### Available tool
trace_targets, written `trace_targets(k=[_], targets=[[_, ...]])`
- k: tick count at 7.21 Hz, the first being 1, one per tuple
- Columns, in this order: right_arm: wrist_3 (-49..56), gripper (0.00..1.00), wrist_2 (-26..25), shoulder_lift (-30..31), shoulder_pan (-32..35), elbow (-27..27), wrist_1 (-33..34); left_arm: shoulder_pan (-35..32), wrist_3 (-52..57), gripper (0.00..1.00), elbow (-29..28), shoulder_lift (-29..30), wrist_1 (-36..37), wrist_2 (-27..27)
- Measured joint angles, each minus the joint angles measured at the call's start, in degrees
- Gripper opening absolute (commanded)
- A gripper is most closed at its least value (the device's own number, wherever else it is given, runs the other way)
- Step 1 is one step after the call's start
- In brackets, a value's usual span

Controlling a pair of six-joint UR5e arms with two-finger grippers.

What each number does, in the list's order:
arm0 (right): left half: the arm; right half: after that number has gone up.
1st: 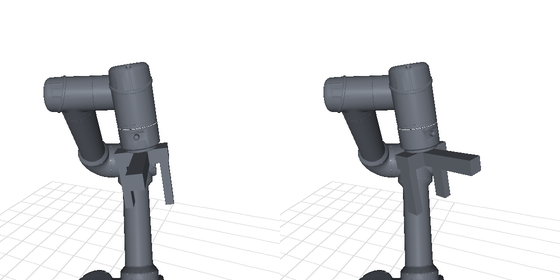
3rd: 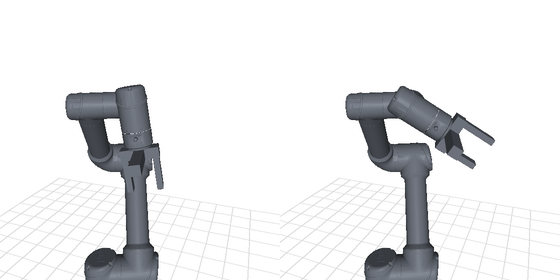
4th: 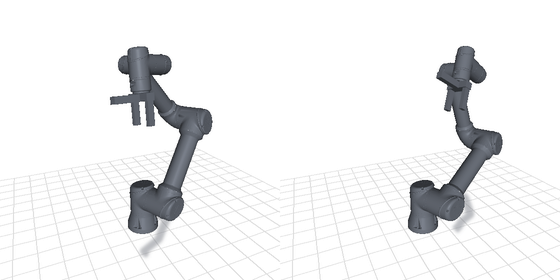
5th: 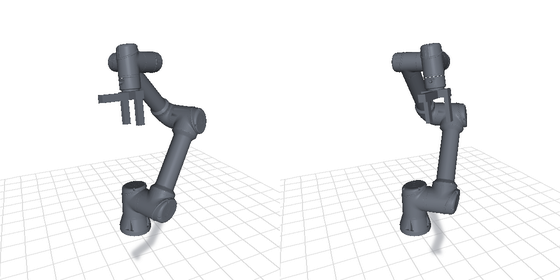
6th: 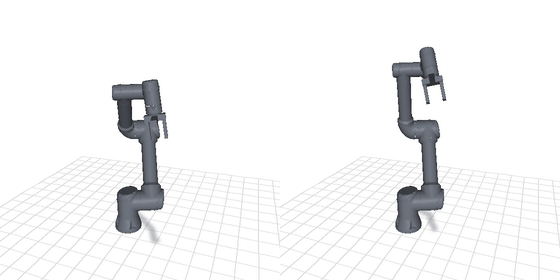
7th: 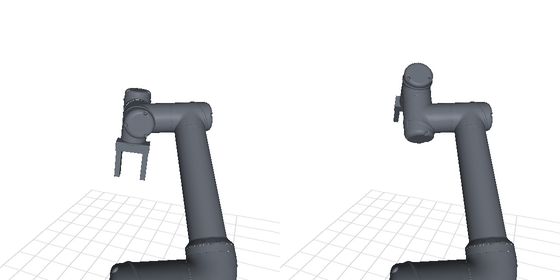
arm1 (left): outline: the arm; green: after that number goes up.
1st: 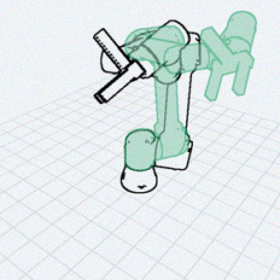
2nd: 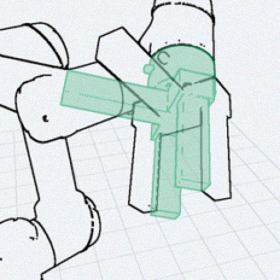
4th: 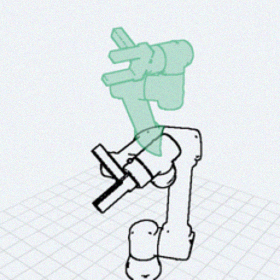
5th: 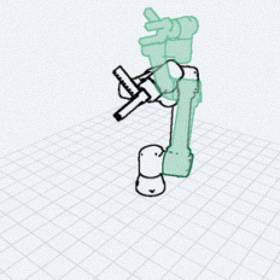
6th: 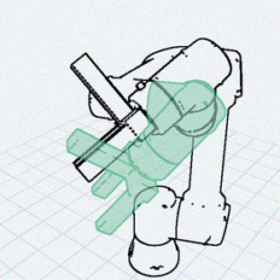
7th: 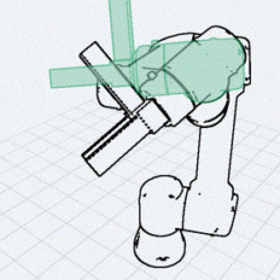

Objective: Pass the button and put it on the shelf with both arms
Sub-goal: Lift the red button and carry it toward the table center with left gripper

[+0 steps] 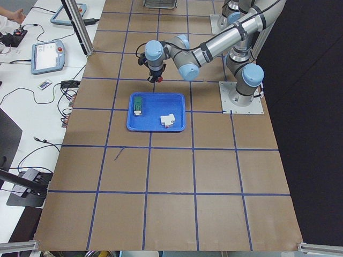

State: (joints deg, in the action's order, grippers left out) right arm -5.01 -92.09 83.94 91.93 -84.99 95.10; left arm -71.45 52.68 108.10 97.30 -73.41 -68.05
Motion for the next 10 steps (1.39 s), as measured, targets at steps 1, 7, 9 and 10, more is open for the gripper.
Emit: trace_targets(k=[1, 7, 9, 10], targets=[[0.0, 1.0, 0.1, 0.0, 0.0, 0.0, -0.1, -4.6, -10.1, 0.0, -0.6, -2.0, -2.2, 4.8], [3.2, 1.0, 0.1, 3.7, -0.9, 2.7, -1.7, -19.0, -54.7, 0.0, 0.2, -7.0, 2.4, 38.0], [1.5, 1.0, 2.0, 4.4, -0.7, 2.6, -2.5, -19.1, -66.1, 0.0, 0.6, -5.8, 9.4, 43.2], [0.3, 1.0, 5.6, 4.2, -0.7, 2.2, -2.5, -19.1, -69.1, 0.0, 0.9, -5.6, 10.9, 46.3]])
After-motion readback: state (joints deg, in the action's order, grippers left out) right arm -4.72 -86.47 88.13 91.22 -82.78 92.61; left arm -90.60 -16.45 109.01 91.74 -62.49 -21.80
